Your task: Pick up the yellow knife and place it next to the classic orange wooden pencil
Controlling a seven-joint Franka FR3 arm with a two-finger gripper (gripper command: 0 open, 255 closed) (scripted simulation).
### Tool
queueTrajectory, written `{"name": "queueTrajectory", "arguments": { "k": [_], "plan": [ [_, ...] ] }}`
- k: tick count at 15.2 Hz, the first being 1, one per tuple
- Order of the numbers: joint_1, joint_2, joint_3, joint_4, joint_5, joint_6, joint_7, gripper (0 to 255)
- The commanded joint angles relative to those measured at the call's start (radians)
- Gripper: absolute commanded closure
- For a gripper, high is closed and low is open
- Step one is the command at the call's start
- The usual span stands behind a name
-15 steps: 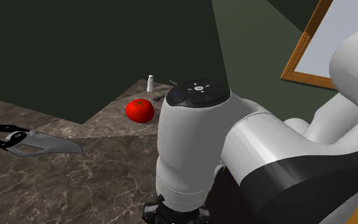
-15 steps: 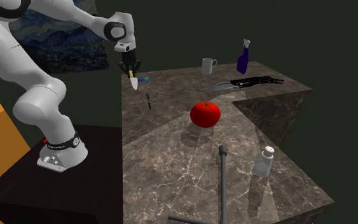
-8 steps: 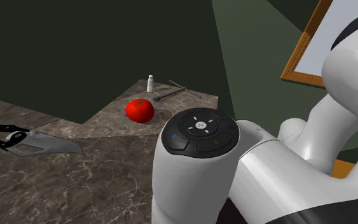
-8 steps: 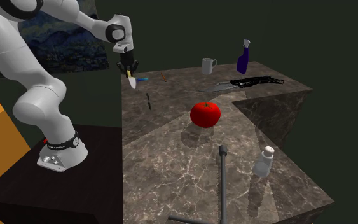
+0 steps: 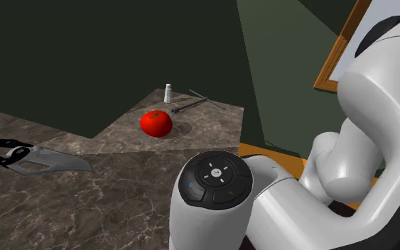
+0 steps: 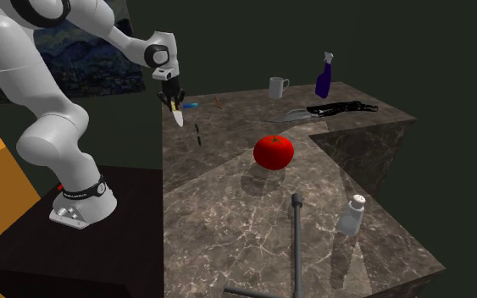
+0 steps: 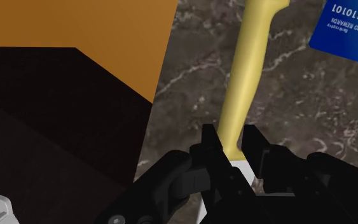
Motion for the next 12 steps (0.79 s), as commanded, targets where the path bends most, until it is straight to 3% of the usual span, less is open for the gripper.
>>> {"name": "queueTrajectory", "arguments": {
  "k": [1, 9, 10, 12],
  "plan": [
    [-0.002, 0.025, 0.008, -0.013, -0.022, 0.031, 0.017, 255],
    [-0.002, 0.036, 0.009, -0.018, -0.032, 0.043, 0.024, 255],
    [-0.002, 0.036, 0.009, -0.018, -0.032, 0.043, 0.024, 0],
    [-0.002, 0.036, 0.009, -0.018, -0.032, 0.043, 0.024, 0]
  ]
}}
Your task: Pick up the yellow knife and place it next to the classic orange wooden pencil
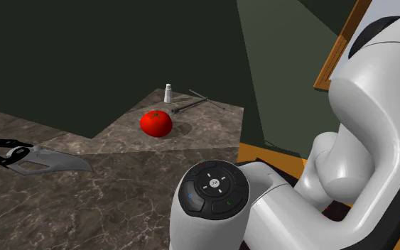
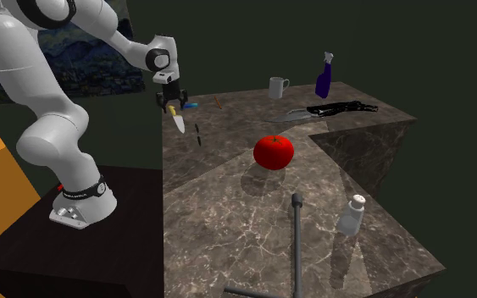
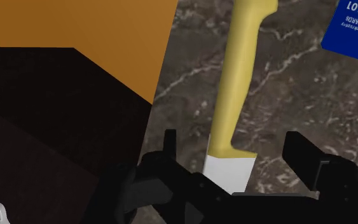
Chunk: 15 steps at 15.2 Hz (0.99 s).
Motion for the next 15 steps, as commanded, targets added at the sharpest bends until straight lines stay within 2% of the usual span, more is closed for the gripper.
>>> {"name": "queueTrajectory", "arguments": {
  "k": [1, 3, 7, 15],
  "plan": [
    [0.0, 0.0, 0.0, 0.0, 0.0, 0.0, 0.0, 0],
    [0.0, 0.0, 0.0, 0.0, 0.0, 0.0, 0.0, 0],
    [0.007, -0.115, -0.037, 0.061, 0.094, -0.143, -0.072, 0],
    [0.009, -0.114, -0.038, 0.061, 0.093, -0.143, -0.072, 0]
  ]
}}
